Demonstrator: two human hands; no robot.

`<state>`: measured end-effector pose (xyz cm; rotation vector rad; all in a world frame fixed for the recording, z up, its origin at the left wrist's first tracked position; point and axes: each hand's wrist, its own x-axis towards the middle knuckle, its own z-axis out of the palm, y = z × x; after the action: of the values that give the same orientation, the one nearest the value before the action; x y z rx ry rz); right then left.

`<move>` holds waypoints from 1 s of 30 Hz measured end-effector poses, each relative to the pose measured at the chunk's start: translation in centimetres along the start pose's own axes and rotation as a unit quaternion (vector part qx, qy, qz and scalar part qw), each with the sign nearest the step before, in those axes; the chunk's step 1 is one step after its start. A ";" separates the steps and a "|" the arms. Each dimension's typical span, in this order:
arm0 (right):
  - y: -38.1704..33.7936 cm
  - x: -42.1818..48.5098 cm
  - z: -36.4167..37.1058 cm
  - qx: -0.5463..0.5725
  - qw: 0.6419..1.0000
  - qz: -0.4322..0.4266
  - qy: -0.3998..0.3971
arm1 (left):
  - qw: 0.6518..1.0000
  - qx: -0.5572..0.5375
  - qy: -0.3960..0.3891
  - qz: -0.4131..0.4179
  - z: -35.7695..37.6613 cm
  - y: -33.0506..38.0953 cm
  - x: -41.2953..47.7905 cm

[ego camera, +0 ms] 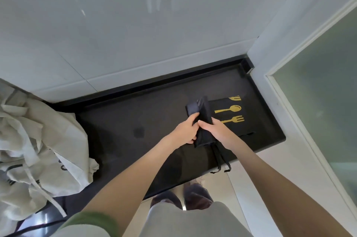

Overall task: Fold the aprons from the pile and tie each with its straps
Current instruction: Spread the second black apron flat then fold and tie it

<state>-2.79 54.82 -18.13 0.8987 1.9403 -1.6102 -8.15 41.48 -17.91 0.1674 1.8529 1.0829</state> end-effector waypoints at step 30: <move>5.1 2.1 -4.2 -0.417 0.886 -0.178 0.098 | 0.766 0.619 0.174 -0.004 3.2 -1.0 2.6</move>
<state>-0.23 59.86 -22.22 0.3566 2.7019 -0.6648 -6.76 44.18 -20.84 0.7466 2.6320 -0.3360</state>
